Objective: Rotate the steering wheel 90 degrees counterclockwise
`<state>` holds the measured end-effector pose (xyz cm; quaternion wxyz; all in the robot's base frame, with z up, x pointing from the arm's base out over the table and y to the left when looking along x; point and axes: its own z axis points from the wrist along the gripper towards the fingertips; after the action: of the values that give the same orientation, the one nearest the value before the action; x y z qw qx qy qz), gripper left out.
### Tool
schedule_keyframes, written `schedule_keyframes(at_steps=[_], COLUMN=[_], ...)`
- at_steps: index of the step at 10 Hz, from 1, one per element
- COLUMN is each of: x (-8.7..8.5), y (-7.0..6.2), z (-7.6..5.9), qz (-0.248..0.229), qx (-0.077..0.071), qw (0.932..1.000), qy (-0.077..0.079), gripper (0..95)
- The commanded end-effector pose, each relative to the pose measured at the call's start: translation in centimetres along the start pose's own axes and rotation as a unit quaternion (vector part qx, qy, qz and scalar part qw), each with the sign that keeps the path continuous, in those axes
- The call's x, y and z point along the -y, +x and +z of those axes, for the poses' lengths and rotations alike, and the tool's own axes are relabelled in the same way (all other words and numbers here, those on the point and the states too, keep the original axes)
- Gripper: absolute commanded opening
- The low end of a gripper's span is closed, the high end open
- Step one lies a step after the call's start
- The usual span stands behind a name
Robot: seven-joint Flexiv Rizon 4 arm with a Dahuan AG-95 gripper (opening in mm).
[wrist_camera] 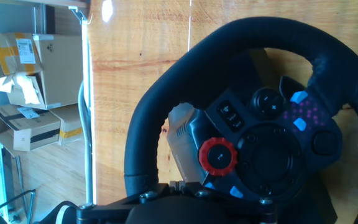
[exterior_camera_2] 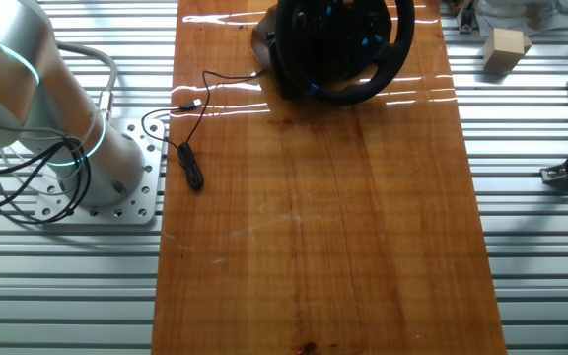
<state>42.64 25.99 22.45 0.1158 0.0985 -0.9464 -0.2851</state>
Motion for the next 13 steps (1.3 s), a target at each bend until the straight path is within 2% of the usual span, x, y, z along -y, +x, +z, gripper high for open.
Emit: schedule_keyframes(at_steps=[1, 13], x=[0.2, 1.7], y=[0.1, 2.3], z=[-0.1, -0.1], qz=[-0.001, -0.019], qx=[-0.001, -0.001], qw=[1.0000, 0.9998], qy=[0.000, 0.008], gripper=[0.0, 0.0])
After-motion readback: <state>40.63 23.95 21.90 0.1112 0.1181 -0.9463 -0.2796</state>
